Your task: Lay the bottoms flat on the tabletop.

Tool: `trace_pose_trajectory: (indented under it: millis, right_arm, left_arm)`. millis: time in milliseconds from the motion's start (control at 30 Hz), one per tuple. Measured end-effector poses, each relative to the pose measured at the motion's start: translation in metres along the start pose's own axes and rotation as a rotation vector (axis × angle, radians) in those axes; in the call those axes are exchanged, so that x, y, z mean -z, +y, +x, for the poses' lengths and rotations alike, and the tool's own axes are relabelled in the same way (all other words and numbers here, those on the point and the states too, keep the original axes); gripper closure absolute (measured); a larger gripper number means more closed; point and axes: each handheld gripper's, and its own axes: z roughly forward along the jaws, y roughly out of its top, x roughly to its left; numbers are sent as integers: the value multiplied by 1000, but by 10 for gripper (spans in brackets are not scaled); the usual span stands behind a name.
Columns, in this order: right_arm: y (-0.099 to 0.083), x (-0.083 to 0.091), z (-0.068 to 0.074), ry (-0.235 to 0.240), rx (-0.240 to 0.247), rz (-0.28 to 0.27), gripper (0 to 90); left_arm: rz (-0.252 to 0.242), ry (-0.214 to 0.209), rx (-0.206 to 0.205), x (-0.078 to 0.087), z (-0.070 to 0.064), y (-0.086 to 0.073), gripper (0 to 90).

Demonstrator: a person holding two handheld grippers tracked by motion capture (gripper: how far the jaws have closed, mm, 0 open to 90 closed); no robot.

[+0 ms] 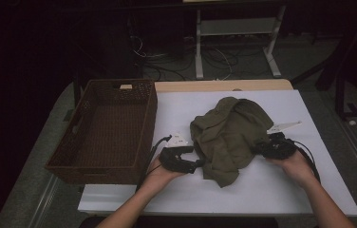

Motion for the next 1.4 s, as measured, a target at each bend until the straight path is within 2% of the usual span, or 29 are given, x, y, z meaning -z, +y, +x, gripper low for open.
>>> trace_pose_trajectory:
  millis: [100,300,400,533,633,867,1033,1167,1300,1400]
  right_arm:
    - [0,0,1,-8,9,-5,842]
    - [0,-1,1,-20,12,-20,842]
    - [1,0,1,-12,7,-27,847]
    - [1,1,0,-10,12,-27,855]
    - [2,1,1,-12,23,-26,859]
    - [3,3,2,-30,45,-35,864]
    - [9,8,-3,-35,38,-65,866]
    - [22,9,-9,-58,43,-79,867]
    - [32,11,-17,-60,25,-111,867]
    - [31,13,-20,-66,19,-116,868]
  left_arm:
    - [-2,12,10,-7,2,6,416]
    - [15,-1,36,-20,9,13,539]
    - [17,-11,46,-27,12,15,629]
    - [16,-14,37,-35,14,19,784]
    - [8,-23,27,-40,15,22,859]
    - [-8,-15,7,-37,15,24,873]
    - [9,-14,6,-36,20,30,872]
    - [-19,-19,16,-38,22,34,872]
    - [-43,-21,28,-40,24,36,872]
    - [-51,-17,30,-38,27,36,872]
